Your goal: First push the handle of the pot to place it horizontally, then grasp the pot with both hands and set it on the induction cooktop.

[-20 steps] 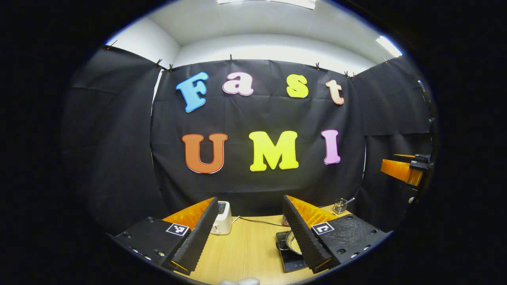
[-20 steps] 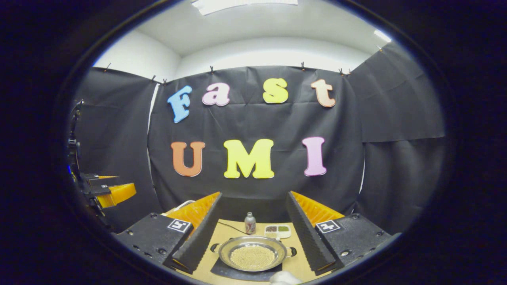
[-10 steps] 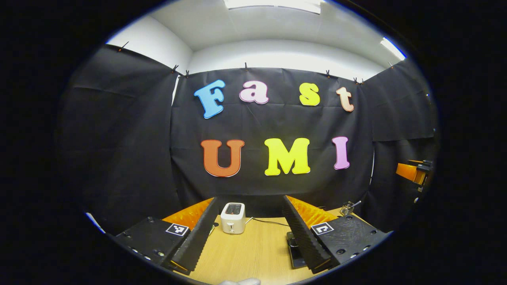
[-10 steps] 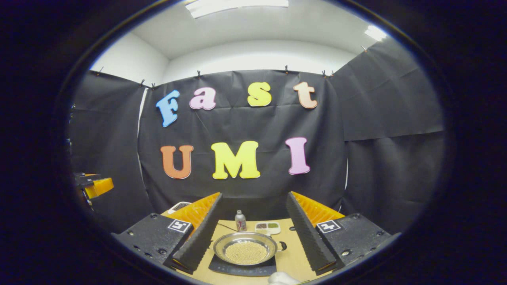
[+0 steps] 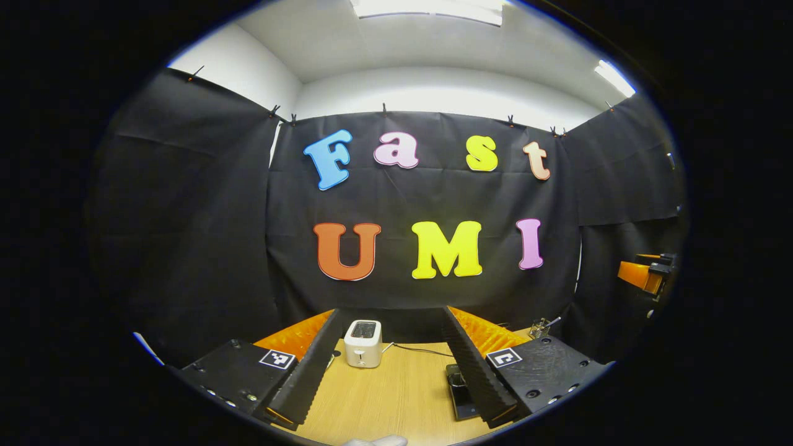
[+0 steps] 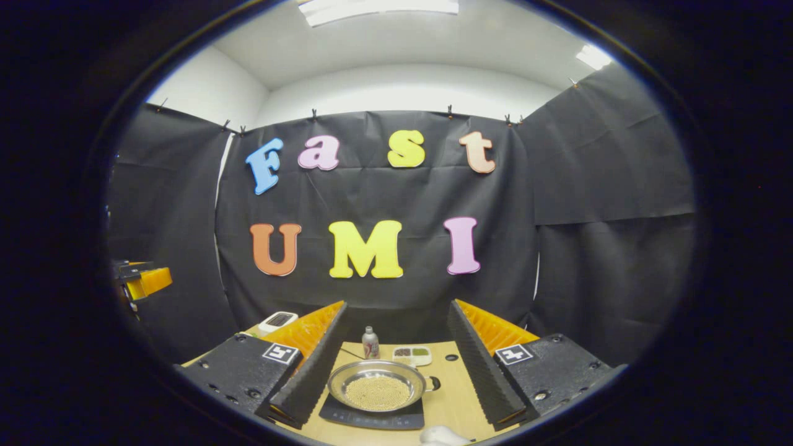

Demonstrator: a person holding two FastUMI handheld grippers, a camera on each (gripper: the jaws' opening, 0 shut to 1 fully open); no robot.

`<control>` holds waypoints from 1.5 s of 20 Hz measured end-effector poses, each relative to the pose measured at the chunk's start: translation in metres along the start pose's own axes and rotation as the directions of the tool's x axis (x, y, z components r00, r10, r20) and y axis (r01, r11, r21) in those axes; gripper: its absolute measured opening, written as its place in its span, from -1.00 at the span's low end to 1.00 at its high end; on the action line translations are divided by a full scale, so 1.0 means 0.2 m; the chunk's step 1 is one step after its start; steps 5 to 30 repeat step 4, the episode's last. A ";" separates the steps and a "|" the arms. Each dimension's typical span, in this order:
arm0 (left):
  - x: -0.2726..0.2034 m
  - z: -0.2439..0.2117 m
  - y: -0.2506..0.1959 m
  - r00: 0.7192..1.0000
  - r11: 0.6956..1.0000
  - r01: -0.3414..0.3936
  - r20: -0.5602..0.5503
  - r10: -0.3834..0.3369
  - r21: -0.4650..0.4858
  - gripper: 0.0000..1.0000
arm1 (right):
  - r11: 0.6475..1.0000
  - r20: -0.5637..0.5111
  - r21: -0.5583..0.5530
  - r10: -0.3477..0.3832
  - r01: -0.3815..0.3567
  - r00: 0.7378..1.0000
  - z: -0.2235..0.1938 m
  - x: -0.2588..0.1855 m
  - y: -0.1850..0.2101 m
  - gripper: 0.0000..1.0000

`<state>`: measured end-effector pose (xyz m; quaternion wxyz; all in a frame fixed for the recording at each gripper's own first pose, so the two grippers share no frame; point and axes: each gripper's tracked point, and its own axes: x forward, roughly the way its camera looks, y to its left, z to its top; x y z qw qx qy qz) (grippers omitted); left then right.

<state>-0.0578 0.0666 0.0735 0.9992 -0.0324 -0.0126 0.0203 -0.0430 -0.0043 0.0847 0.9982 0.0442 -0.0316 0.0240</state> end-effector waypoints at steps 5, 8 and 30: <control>-0.02 -0.01 0.02 1.000 1.000 -0.009 -0.007 0.009 -0.002 0.92 | 1.000 0.004 -0.008 0.004 -0.004 1.000 0.02 -0.01 0.01 1.00; -0.02 -0.01 0.02 1.000 1.000 -0.009 -0.007 0.009 -0.002 0.92 | 1.000 0.004 -0.008 0.004 -0.004 1.000 0.02 -0.01 0.01 1.00; -0.02 -0.01 0.02 1.000 1.000 -0.009 -0.007 0.009 -0.002 0.92 | 1.000 0.004 -0.008 0.004 -0.004 1.000 0.02 -0.01 0.01 1.00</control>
